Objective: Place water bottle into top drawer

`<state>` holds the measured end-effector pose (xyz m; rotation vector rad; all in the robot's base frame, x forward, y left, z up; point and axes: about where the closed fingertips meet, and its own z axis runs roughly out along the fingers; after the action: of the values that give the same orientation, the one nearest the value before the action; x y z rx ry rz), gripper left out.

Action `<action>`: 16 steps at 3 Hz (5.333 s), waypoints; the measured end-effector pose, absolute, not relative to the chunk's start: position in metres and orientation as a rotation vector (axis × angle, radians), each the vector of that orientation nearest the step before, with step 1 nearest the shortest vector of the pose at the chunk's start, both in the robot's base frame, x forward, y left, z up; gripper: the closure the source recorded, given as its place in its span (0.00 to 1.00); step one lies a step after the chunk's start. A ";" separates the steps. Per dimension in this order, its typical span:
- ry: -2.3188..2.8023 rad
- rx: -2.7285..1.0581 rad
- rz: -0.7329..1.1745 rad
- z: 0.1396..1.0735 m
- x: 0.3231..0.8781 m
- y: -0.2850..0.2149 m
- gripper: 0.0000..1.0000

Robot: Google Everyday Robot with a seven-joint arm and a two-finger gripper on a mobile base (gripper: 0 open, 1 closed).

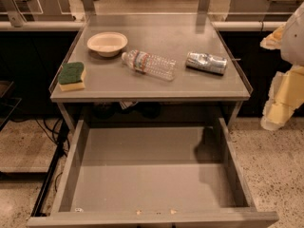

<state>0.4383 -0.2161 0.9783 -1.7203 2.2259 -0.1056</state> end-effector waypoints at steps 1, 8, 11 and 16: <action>2.226 -1.720 -0.106 0.978 0.438 -0.216 0.00; 1.895 -1.573 0.058 0.996 0.487 -0.162 0.00; 1.904 -1.501 0.164 0.963 0.602 -0.117 0.00; 1.939 -1.519 0.342 0.898 0.666 -0.001 0.00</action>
Offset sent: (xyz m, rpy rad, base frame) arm 0.0010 0.0071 -0.0010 -0.0169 -0.0311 0.0798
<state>0.6661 -0.0007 0.8984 -1.5186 1.9394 0.3419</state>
